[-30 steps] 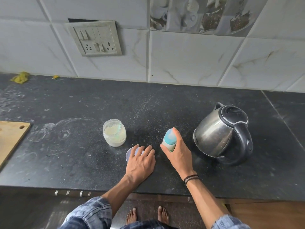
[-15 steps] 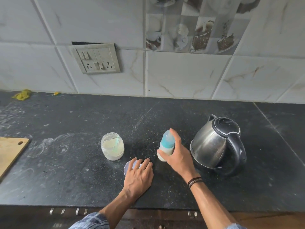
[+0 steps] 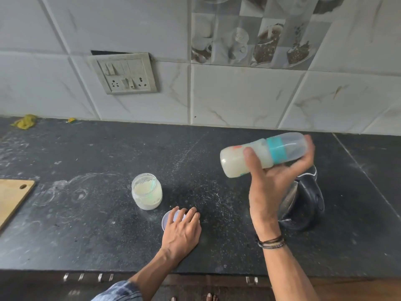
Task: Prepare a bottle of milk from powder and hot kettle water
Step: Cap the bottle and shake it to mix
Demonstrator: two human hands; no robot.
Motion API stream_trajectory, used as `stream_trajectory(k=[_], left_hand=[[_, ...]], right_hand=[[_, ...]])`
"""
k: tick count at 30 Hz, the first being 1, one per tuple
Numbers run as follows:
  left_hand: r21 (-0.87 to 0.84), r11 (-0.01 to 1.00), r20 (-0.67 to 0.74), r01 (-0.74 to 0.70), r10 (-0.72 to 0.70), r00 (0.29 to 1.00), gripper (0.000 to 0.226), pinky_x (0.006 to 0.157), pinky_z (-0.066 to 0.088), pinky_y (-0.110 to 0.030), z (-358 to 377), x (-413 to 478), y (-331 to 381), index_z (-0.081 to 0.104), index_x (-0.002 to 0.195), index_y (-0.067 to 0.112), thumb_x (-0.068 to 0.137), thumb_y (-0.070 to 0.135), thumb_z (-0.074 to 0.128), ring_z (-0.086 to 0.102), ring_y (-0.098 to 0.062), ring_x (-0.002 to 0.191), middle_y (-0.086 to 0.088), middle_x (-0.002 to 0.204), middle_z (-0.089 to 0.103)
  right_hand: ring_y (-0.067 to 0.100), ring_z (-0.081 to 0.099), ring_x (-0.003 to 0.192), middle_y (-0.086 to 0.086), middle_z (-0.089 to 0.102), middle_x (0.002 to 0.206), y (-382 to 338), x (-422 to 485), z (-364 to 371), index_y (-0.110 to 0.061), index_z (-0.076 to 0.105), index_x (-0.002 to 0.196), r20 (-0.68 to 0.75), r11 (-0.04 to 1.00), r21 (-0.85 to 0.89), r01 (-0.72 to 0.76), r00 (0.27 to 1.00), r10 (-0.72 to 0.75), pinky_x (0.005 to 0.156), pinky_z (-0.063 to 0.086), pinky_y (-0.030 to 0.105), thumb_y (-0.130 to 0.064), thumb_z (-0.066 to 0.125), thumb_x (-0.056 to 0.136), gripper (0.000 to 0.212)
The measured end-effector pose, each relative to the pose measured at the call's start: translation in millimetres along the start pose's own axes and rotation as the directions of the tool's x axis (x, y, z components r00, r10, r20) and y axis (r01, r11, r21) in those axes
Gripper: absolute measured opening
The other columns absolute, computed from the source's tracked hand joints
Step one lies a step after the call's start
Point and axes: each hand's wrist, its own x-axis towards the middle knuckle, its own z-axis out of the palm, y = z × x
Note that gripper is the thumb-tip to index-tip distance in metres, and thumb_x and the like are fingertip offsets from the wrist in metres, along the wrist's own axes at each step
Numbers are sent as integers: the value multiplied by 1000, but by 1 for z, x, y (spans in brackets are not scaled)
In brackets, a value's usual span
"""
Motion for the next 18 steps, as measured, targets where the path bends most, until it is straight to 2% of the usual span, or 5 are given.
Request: stream_trajectory(k=[2,5,9,14,18], left_hand=[[-3,1000,1,-8,8,1000,17,105,43,-48,1,-1,-1,71,100,18,94,24,56,64,-24,90,5,112,69],[-14,1000,-6,-10,10,1000,17,106,41,-47,2,-2,-2,70,100,18,96,25,55,64,-25,90,5,112,69],[-10,1000,-6,-1,1,1000,14,106,42,-47,2,0,-1,69,100,19,95,24,57,63,-24,90,5,110,68],[-9,1000,-6,-13,13,1000,17,106,42,-47,1,0,-1,71,101,18,95,24,56,64,-24,91,4,111,69],[-10,1000,8,0,0,1000,18,107,43,-48,2,0,-1,71,101,18,95,26,55,64,-24,93,5,113,70]], right_hand=[[23,65,112,9,48,141,-2,-5,4,-31,26,149,83,992,-107,-68,994,77,88,60,36,-13,92,77,100],[20,70,101,-15,58,131,-4,-13,-2,-41,33,148,313,950,-253,-182,914,259,88,61,46,-9,94,75,99],[18,67,110,1,49,143,-11,-5,2,-37,30,149,32,999,-5,-46,998,46,85,60,29,-18,92,79,96],[18,71,100,-19,59,127,-13,-11,0,-39,31,148,227,965,-191,-178,949,220,84,61,35,-8,92,77,99],[13,69,106,-5,55,136,-10,-4,-1,-27,22,152,-24,996,-57,-64,998,63,84,60,26,-8,87,82,97]])
